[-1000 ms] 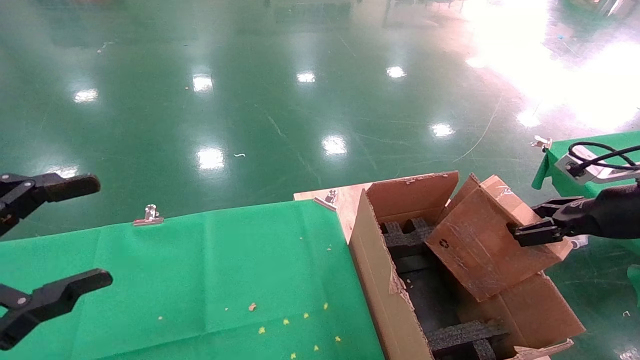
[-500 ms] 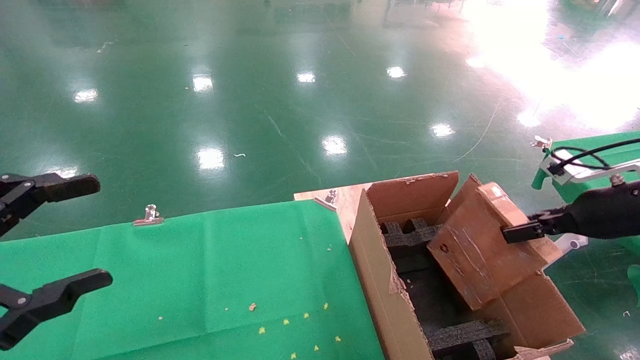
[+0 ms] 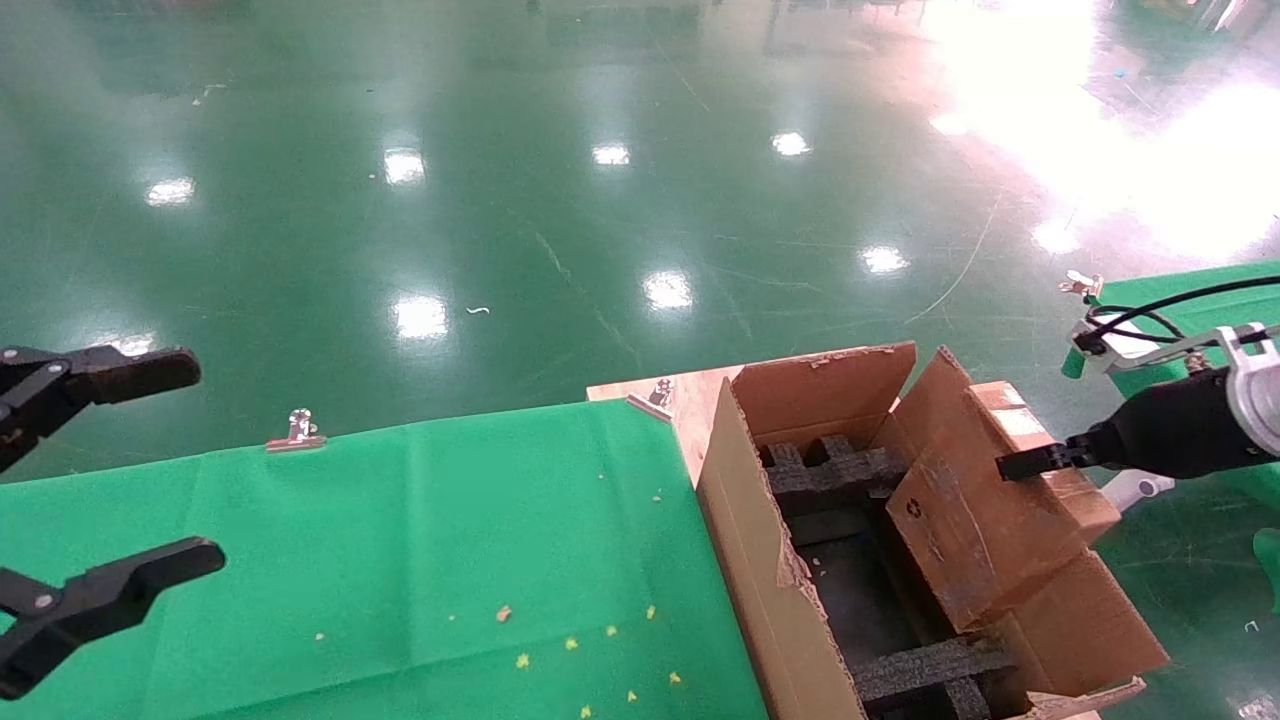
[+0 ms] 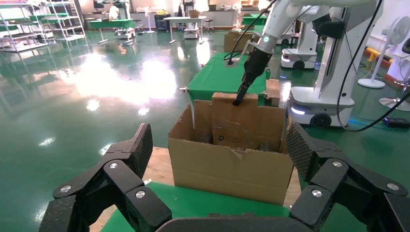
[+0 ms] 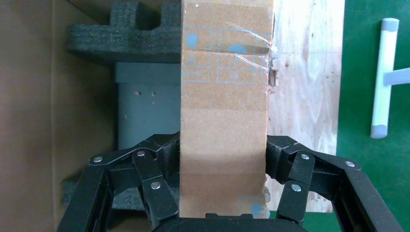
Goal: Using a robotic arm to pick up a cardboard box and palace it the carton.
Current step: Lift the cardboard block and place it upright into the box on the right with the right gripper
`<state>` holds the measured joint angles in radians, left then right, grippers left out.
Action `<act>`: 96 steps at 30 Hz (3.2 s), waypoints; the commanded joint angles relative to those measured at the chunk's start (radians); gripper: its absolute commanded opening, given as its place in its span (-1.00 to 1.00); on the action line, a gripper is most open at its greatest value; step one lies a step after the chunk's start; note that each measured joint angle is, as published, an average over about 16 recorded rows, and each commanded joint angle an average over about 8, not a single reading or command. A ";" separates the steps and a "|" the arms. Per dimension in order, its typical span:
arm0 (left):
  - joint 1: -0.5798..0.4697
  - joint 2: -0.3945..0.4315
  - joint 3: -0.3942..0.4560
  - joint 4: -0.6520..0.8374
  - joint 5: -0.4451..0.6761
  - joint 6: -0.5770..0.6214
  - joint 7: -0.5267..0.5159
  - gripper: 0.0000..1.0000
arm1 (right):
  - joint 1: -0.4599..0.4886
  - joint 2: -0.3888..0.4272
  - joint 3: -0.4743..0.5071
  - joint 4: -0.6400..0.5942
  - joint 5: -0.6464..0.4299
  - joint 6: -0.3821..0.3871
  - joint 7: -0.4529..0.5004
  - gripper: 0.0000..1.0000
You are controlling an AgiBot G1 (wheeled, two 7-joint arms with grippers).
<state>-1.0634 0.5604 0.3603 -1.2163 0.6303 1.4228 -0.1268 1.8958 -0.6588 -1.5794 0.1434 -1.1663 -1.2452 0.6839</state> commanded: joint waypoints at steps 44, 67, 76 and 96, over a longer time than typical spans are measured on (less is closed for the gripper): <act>0.000 0.000 0.000 0.000 0.000 0.000 0.000 1.00 | -0.244 -0.058 -0.080 0.325 -0.100 0.377 0.277 -1.00; 0.000 0.000 0.000 0.000 0.000 0.000 0.000 1.00 | -0.318 -0.114 -0.062 0.201 -0.050 0.356 0.198 0.94; 0.000 0.000 0.000 0.000 0.000 0.000 0.000 1.00 | -0.317 -0.113 -0.062 0.204 -0.049 0.355 0.202 1.00; 0.000 0.000 0.000 0.000 0.000 0.000 0.000 1.00 | -0.276 -0.092 -0.058 0.231 -0.054 0.352 0.189 1.00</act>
<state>-1.0632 0.5603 0.3603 -1.2160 0.6302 1.4226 -0.1267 1.6241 -0.7473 -1.6350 0.3798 -1.2188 -0.8904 0.8727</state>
